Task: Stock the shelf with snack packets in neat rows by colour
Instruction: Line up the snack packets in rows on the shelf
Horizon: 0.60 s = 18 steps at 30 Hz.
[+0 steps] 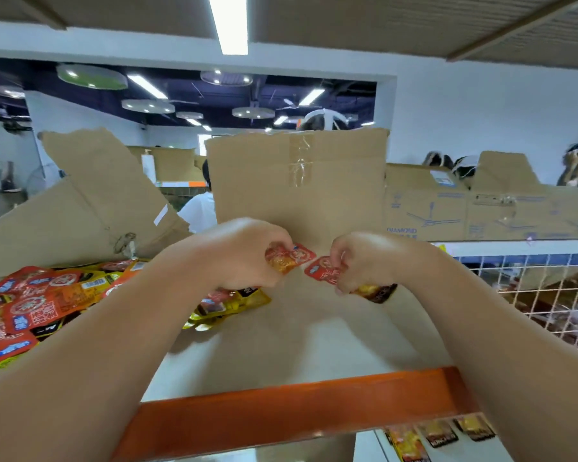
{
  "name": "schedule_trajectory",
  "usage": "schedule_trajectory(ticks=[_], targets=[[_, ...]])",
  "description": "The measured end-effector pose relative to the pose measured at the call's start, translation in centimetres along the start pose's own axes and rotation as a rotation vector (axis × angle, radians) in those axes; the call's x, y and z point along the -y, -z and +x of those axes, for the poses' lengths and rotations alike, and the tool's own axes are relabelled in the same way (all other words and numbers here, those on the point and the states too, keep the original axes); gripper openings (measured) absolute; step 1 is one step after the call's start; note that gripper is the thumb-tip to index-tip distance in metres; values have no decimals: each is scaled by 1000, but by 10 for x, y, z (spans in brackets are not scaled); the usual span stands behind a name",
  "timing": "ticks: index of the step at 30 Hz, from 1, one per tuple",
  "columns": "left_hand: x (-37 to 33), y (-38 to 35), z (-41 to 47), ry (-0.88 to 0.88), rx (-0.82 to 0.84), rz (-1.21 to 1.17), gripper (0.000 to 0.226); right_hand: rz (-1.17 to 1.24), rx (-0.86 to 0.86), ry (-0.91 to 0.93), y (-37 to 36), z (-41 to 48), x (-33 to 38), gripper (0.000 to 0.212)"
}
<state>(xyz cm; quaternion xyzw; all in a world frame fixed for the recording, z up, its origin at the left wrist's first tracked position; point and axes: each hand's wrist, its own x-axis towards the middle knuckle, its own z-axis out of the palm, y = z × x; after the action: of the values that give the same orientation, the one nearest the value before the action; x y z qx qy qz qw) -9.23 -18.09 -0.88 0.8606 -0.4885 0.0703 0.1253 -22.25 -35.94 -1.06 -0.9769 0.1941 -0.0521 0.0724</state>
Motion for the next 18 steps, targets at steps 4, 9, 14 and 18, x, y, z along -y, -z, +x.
schedule_trajectory(ticks=[4, 9, 14, 18], targets=[[-46, -2, 2, -60, -83, -162, 42, 177, -187, -70, 15, -45, -58, 42], [-140, -40, 23, -175, -168, -317, 46, 328, -326, -136, 24, -111, -140, 42], [-247, -79, 37, -242, -175, -391, 53, 373, -425, -217, 26, -181, -231, 37], [-323, -114, 47, -289, -221, -401, 54, 351, -495, -290, 21, -234, -302, 42]])
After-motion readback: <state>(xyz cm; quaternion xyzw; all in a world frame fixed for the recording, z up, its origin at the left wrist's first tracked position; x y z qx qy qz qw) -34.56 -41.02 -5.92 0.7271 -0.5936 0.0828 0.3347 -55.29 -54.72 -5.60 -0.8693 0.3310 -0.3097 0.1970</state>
